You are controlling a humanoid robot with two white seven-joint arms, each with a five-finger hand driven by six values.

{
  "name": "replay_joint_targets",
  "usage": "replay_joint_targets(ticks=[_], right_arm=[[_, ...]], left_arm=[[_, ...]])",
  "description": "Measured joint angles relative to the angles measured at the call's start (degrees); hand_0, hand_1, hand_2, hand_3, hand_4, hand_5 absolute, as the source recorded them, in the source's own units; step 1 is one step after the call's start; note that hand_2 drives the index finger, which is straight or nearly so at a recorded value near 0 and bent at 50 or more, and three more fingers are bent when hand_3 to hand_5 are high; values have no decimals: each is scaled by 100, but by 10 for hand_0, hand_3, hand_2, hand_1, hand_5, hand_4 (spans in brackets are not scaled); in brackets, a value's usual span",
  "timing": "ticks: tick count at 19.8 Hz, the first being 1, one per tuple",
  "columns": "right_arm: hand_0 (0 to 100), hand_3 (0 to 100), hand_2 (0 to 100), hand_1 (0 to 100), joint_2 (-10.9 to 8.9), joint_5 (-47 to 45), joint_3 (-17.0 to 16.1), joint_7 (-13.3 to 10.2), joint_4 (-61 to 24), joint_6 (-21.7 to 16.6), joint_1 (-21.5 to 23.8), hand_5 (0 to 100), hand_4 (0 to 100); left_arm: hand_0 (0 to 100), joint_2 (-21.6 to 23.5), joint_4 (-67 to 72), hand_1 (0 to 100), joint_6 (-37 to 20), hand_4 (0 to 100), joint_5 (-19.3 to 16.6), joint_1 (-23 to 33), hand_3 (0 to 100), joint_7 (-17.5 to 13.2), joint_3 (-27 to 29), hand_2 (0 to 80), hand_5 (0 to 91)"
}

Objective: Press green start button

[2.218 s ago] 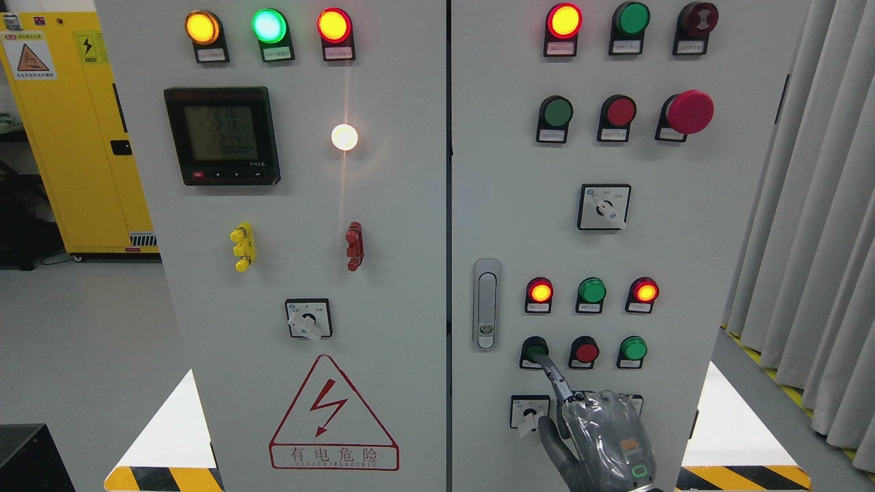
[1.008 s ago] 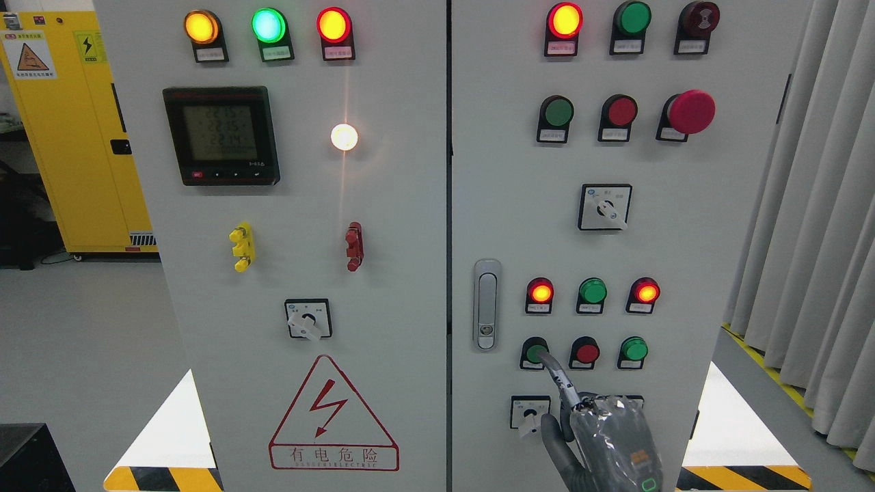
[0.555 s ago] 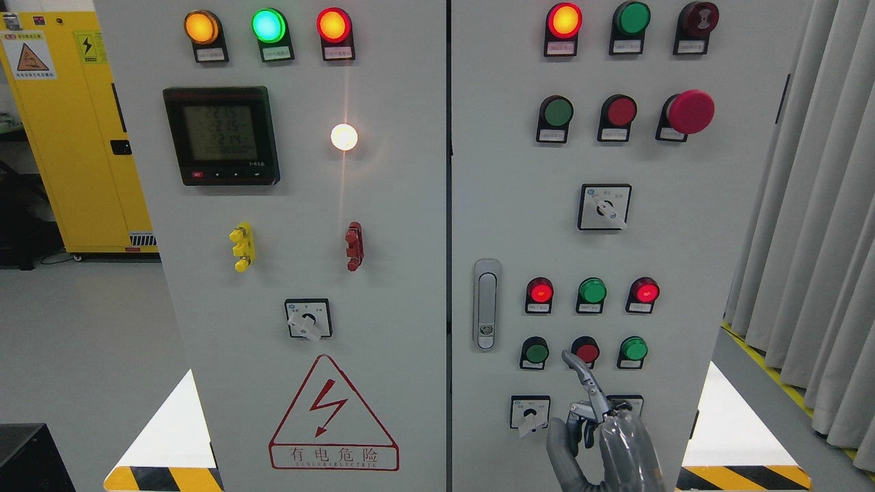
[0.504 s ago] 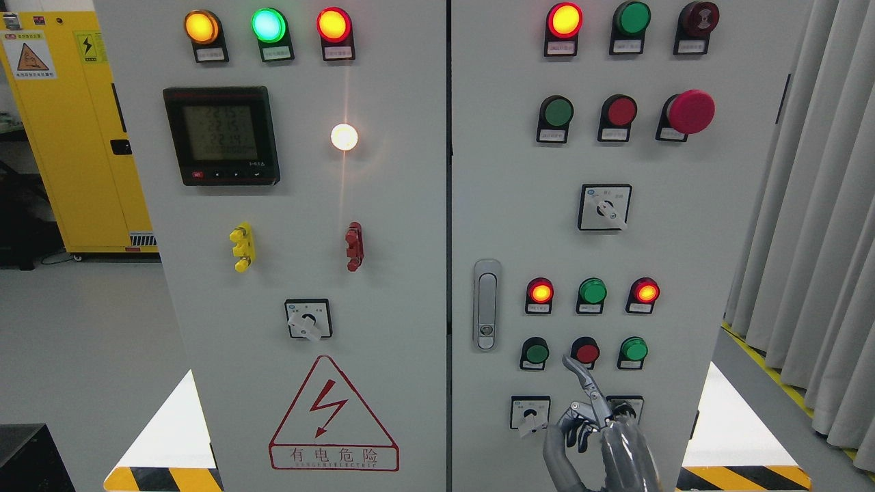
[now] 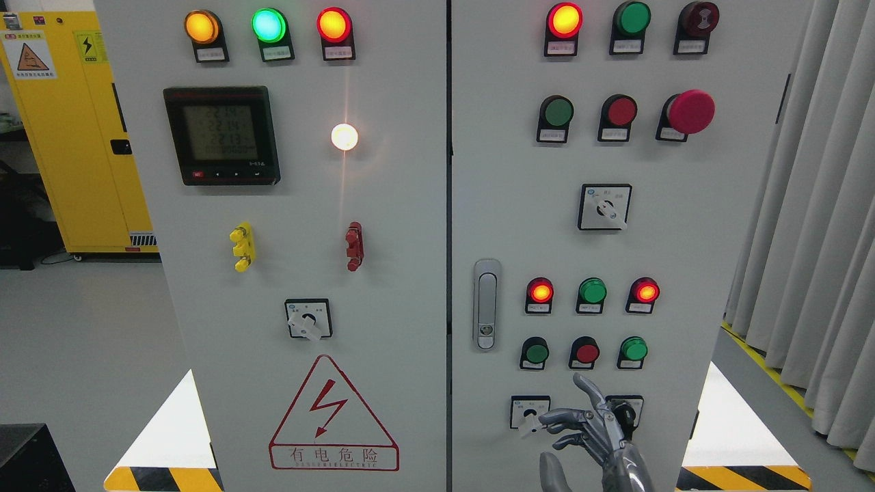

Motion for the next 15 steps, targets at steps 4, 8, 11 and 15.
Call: replay_joint_targets(ticks=[4, 8, 11, 15], right_arm=[[489, 62, 0, 572, 0, -290, 51, 6, -80, 84, 77, 95, 107], [475, 62, 0, 572, 0, -430, 88, 9, -137, 111, 115, 89, 105], [468, 64, 0, 573, 0, -487, 107, 12, -168, 117, 130, 87, 105], [454, 80, 0, 576, 0, -527, 124, 14, -197, 134, 140, 91, 112]], left_arm=[[120, 0, 0, 556, 0, 0, 0, 0, 0, 0, 0, 0, 0], [120, 0, 0, 556, 0, 0, 0, 0, 0, 0, 0, 0, 0], [120, 0, 0, 556, 0, 0, 0, 0, 0, 0, 0, 0, 0], [120, 0, 1, 556, 0, 0, 0, 0, 0, 0, 0, 0, 0]])
